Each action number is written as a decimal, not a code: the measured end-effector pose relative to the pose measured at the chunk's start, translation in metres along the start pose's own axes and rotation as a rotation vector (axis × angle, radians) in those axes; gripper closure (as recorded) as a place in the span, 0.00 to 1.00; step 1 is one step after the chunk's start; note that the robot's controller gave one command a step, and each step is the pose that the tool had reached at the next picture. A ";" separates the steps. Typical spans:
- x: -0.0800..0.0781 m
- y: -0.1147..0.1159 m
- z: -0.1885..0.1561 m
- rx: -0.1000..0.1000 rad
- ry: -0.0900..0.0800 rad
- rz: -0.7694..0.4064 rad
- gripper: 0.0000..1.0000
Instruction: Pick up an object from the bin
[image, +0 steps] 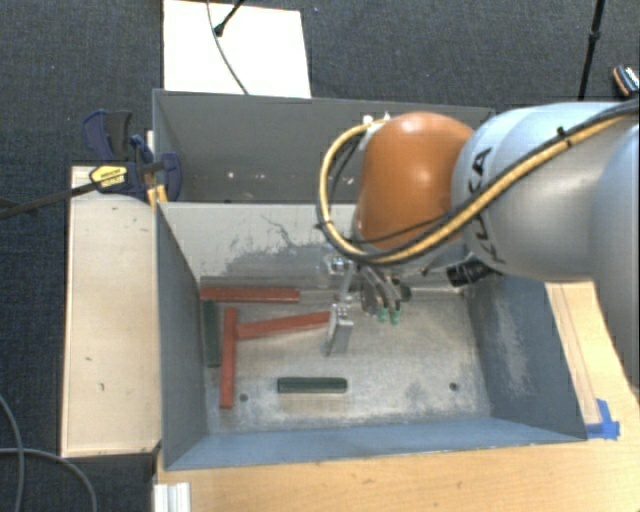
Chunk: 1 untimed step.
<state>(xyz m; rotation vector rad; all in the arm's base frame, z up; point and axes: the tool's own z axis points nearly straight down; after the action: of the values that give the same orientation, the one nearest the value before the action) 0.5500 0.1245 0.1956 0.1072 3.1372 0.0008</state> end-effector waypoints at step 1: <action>-0.014 -0.004 0.129 0.001 0.005 -0.069 0.00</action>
Offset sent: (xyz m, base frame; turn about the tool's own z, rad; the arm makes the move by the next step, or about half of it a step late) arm 0.0146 -0.0041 -0.1256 -0.0702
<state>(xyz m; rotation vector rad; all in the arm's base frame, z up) 0.5642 0.1200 0.0667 -0.0007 3.1442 -0.0006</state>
